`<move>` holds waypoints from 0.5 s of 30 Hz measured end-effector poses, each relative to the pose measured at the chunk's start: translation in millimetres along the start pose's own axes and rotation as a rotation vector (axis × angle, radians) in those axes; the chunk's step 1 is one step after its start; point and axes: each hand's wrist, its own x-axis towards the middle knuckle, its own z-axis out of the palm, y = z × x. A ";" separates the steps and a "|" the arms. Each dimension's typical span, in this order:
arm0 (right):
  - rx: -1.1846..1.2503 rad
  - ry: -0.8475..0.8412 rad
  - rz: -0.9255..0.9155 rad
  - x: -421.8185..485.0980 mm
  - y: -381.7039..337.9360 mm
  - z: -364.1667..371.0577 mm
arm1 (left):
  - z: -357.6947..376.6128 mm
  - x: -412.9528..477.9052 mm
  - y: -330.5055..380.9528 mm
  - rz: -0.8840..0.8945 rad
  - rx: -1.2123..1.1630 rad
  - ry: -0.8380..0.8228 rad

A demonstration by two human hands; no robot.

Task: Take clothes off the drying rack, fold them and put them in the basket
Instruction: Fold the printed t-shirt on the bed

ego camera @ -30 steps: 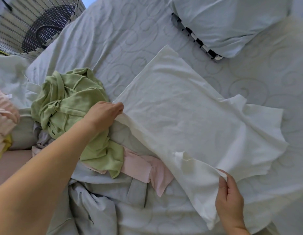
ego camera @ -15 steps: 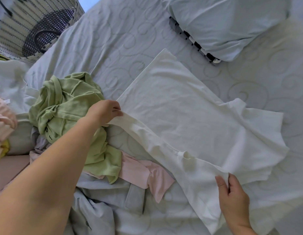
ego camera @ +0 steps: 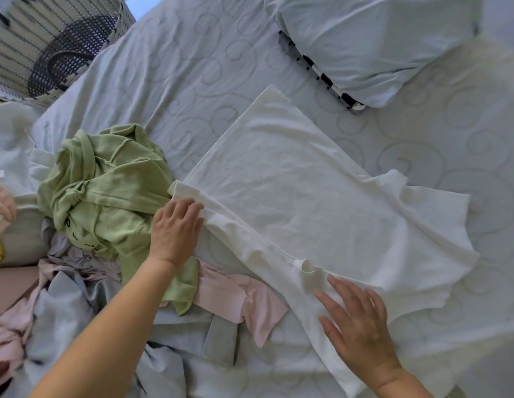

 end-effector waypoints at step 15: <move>-0.102 0.008 0.024 25.8 7.3 7.8 | -30.0 81.2 -64.5 0.134 -0.014 -0.490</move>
